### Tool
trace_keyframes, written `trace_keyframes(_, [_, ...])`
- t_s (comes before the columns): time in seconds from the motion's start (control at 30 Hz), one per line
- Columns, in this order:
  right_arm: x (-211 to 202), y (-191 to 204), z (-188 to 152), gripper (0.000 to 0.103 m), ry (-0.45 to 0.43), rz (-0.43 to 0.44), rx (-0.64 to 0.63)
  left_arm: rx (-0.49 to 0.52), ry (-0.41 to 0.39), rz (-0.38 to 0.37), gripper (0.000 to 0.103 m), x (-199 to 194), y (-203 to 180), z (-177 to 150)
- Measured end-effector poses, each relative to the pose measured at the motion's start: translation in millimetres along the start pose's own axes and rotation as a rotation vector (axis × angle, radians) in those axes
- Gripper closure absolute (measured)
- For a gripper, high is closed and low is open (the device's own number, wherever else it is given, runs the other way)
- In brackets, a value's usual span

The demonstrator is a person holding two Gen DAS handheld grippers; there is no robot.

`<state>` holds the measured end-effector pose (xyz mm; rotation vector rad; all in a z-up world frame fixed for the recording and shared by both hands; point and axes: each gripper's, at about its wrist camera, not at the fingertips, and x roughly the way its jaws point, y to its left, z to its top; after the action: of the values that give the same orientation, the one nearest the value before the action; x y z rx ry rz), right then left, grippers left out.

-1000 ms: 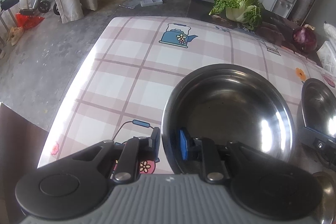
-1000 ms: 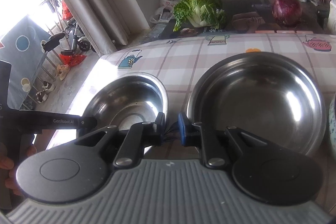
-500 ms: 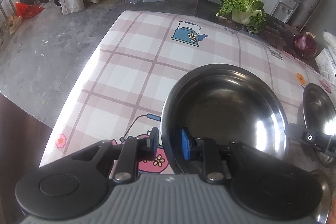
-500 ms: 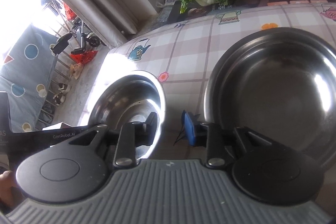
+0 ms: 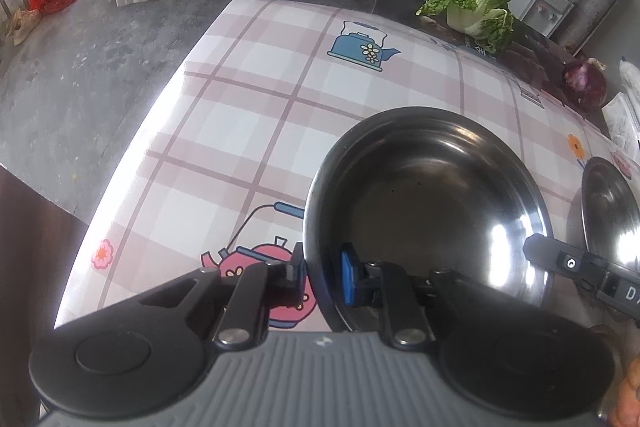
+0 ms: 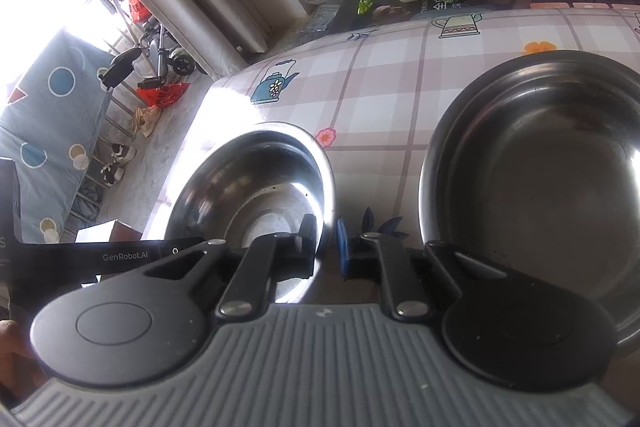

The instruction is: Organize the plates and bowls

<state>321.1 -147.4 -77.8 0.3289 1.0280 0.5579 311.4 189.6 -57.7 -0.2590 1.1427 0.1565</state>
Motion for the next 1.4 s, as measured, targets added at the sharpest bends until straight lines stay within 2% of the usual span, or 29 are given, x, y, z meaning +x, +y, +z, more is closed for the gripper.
trace_keyframes(0.43, [-5.1,6.5,-3.8,0.094,-0.025,-0.009,-0.046,0.023,-0.047,0.021,0.086,-11.9,-3.2,-2.3])
trace_keyframes(0.87, [-34.3,12.4,-3.3,0.094,-0.069,-0.004,-0.065,0.057,-0.102,0.026,0.087,-42.6,-18.0,-4.5])
trace_keyframes(1.13, [-71.5,-1.5,-4.1,0.094,-0.116,-0.012,-0.052,0.110,-0.134,0.006,0.087,-62.3,-53.7,-7.3])
trace_keyframes(1.4, [-120.6,-44.2,-7.7,0.094,-0.174,-0.052,-0.006,0.191,-0.137,-0.037,0.087,-63.7,-115.7,-11.5])
